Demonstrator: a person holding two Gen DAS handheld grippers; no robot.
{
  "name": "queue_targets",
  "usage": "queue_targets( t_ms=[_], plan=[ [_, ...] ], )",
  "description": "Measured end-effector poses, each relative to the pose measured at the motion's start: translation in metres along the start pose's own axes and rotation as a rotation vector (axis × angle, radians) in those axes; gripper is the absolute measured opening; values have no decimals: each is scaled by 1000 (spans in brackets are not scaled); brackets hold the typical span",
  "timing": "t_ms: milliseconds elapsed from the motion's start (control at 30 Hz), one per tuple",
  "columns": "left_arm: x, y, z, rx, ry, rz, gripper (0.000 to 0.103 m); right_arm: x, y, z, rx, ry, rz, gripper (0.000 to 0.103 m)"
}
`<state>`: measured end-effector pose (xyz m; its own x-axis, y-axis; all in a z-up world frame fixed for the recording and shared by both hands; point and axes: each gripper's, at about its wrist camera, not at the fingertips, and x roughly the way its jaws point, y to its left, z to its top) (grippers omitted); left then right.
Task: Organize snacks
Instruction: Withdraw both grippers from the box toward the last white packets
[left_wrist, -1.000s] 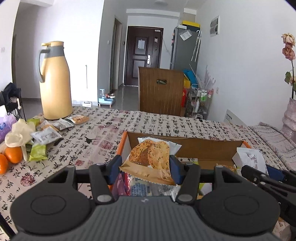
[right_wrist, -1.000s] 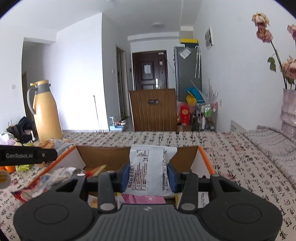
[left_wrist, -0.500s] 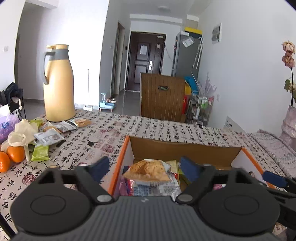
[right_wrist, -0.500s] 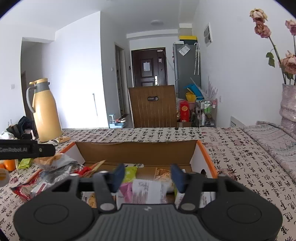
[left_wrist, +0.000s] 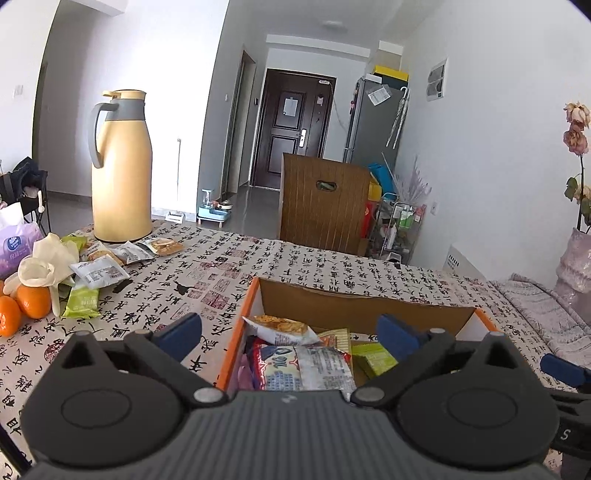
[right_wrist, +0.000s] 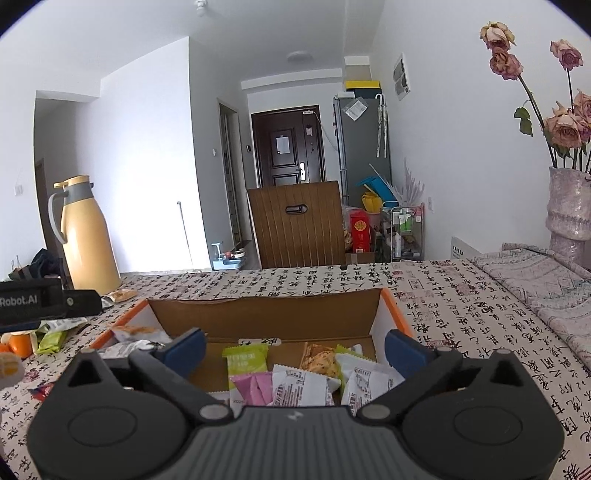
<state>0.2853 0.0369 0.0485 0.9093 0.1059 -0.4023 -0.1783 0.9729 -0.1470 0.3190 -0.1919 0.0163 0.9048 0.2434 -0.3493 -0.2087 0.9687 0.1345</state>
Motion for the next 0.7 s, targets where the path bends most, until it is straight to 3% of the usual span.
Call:
queue_targets(
  t_ms=[400,700],
  plan=[
    [-29,-3,13,0,-28,-16,103,-23,8,8,-35,-22,2,103],
    [-52,1,4,26,-20,-23,103,-48,11,1,-51,-9,4,103]
  ],
)
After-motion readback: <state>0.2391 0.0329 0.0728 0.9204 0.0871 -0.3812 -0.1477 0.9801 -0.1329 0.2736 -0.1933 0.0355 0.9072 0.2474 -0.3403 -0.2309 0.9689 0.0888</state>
